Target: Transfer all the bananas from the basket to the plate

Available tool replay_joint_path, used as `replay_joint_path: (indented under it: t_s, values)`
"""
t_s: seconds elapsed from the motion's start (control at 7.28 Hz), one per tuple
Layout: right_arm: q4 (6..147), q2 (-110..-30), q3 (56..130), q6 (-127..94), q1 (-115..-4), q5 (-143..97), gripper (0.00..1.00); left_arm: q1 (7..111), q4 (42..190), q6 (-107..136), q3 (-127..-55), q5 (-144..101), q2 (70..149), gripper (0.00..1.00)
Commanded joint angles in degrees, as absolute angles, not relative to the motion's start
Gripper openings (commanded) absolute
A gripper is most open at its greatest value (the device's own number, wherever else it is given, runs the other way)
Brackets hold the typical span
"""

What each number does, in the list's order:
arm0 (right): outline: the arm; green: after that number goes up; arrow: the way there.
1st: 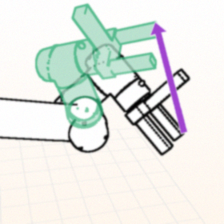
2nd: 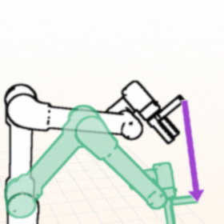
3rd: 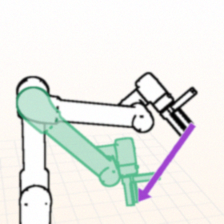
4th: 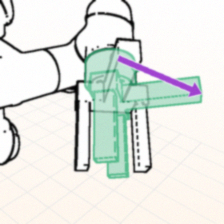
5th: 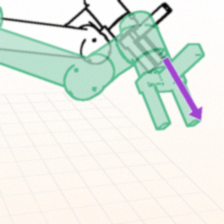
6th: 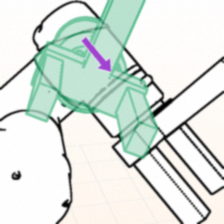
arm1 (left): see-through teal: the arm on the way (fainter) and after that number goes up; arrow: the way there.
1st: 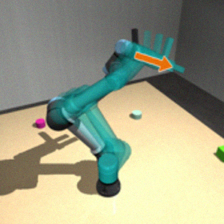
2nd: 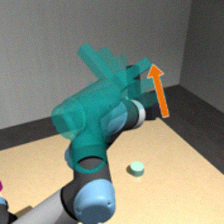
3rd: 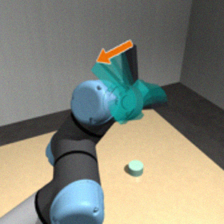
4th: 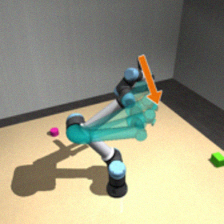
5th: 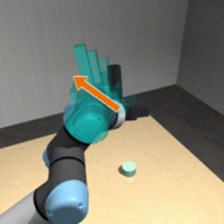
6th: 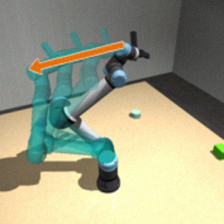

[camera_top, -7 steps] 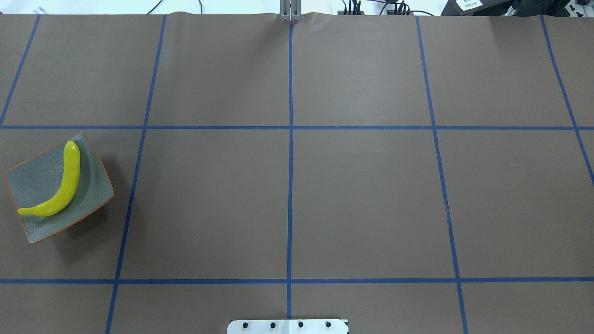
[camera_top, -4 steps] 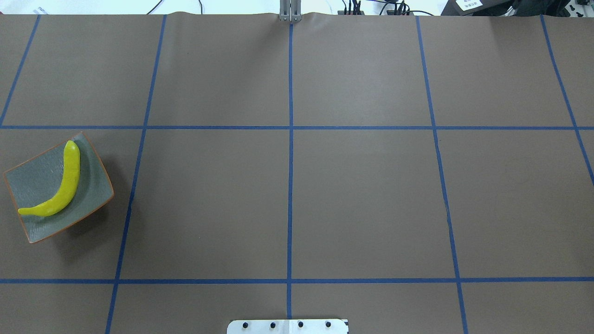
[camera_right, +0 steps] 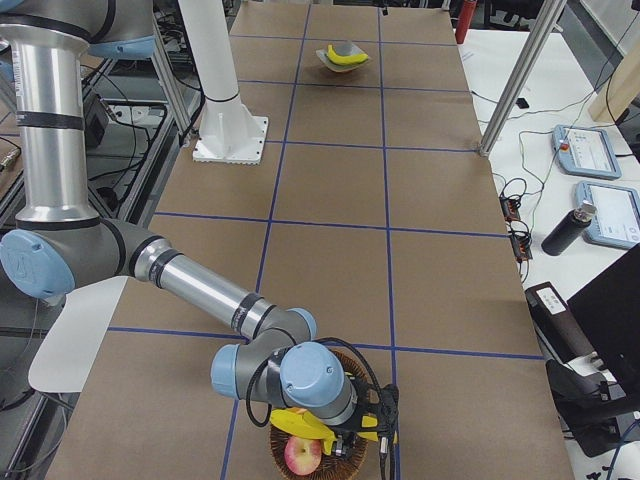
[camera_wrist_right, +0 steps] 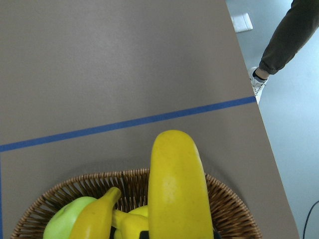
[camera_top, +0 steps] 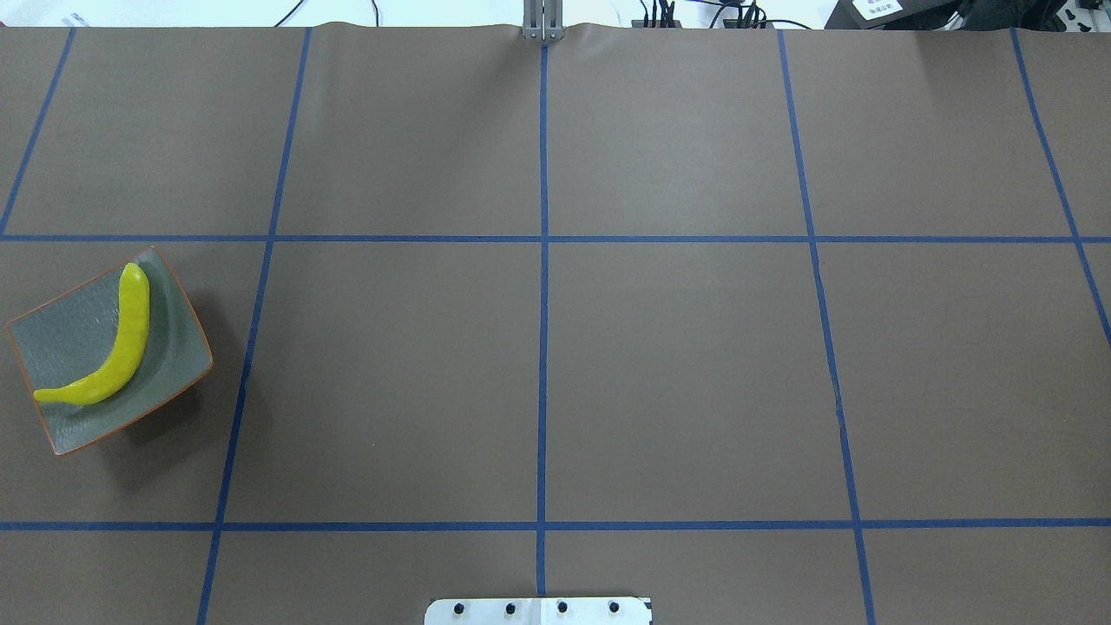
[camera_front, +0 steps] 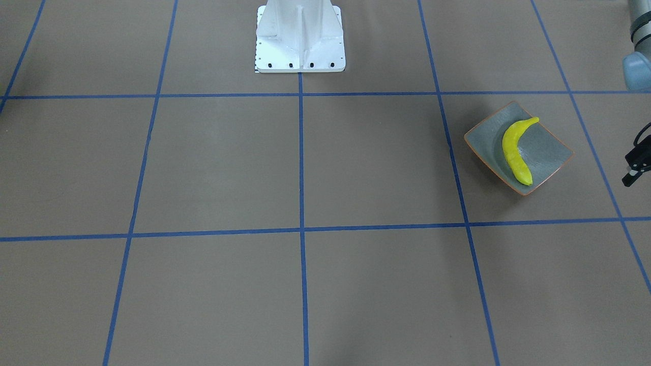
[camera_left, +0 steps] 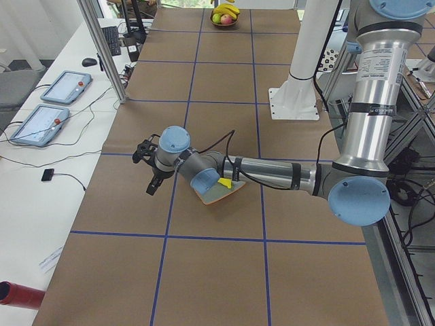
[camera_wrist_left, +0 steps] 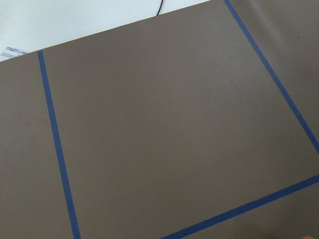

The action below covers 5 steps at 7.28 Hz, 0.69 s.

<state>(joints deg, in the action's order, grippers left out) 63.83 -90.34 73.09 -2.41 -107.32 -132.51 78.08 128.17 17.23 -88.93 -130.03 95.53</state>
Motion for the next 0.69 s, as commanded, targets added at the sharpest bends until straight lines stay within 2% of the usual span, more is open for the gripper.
replay_joint_path:
  t_s: [0.0,0.55]
  values:
    - [63.5,-87.2,77.2,-3.1,-104.3,-132.5,0.00,77.9,128.7,16.9,-89.5,-129.9,96.1,1.00]
    - [62.5,-77.9,80.8,-11.5,-92.1,-132.4,0.00,72.0,131.7,17.5,-89.5,-130.2,104.0,1.00]
